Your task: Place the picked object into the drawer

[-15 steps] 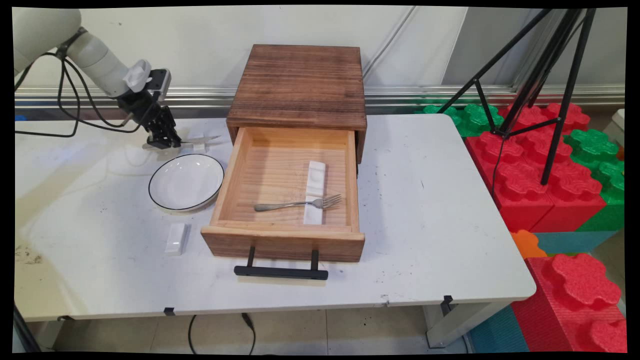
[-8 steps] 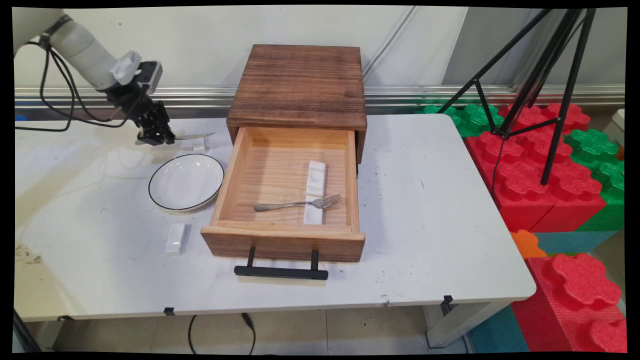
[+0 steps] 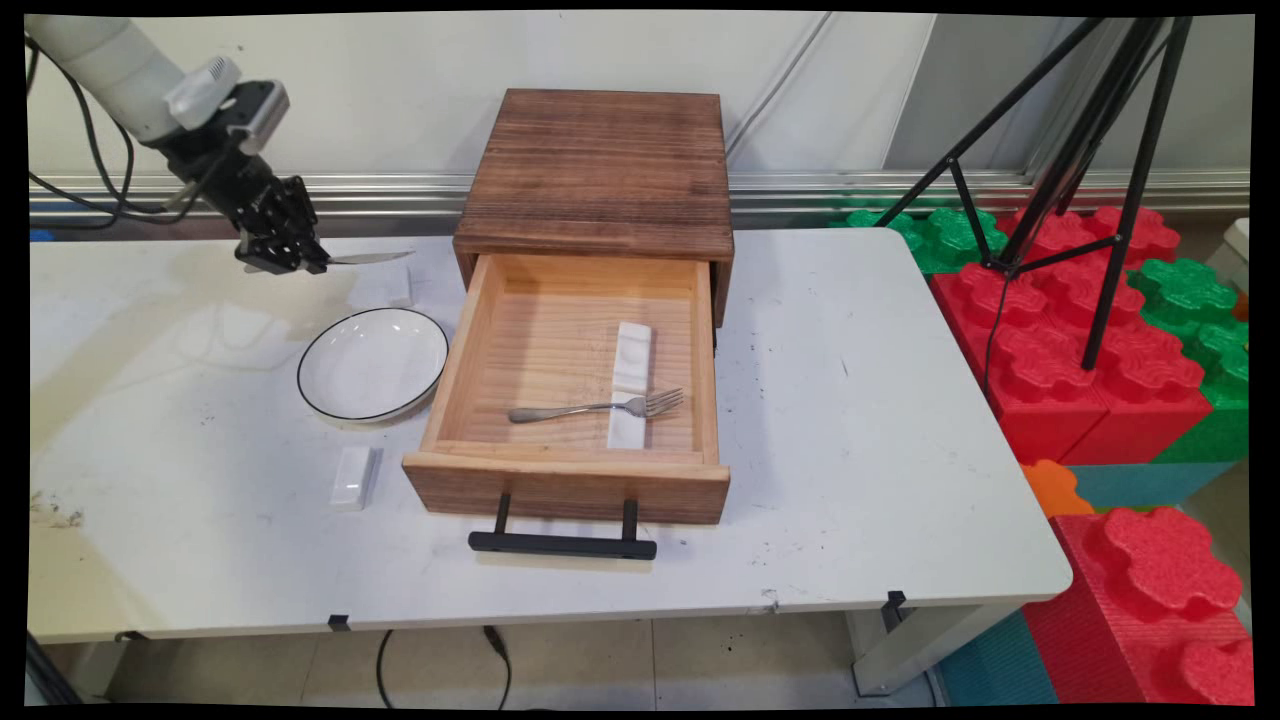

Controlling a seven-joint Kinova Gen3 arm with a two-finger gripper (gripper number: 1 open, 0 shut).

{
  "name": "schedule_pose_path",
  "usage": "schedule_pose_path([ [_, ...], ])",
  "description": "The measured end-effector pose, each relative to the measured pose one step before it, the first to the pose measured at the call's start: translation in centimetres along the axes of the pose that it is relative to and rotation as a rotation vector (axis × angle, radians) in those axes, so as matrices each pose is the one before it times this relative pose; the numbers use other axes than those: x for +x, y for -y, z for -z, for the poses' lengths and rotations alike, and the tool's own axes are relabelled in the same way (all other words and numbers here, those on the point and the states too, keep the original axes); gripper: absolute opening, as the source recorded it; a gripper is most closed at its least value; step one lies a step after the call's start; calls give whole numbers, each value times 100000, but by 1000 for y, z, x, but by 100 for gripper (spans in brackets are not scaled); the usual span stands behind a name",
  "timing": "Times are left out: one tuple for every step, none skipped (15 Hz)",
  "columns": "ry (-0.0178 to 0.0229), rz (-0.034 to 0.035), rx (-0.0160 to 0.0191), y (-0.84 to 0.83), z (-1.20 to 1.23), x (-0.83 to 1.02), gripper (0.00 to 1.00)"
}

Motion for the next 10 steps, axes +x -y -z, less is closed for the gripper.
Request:
schedule_pose_path([
  [-711, -540, -407, -242, 448, 290, 0],
  [-1375, -581, -596, -400, 634, 540, 0],
  [-1755, -481, -628, -495, 675, 694, 0],
  [-1840, -415, -571, -497, 592, 821, 0],
  [-1762, -395, -452, -399, 420, 828, 0],
  [-2042, -250, -415, -492, 430, 960, 0],
  [-2045, -249, -344, -483, 321, 1007, 0],
  [-1663, -34, -256, -427, 156, 870, 0],
  [-1035, -64, -172, -277, 59, 588, 0],
  [-1588, 88, -358, -426, -32, 911, 0],
])
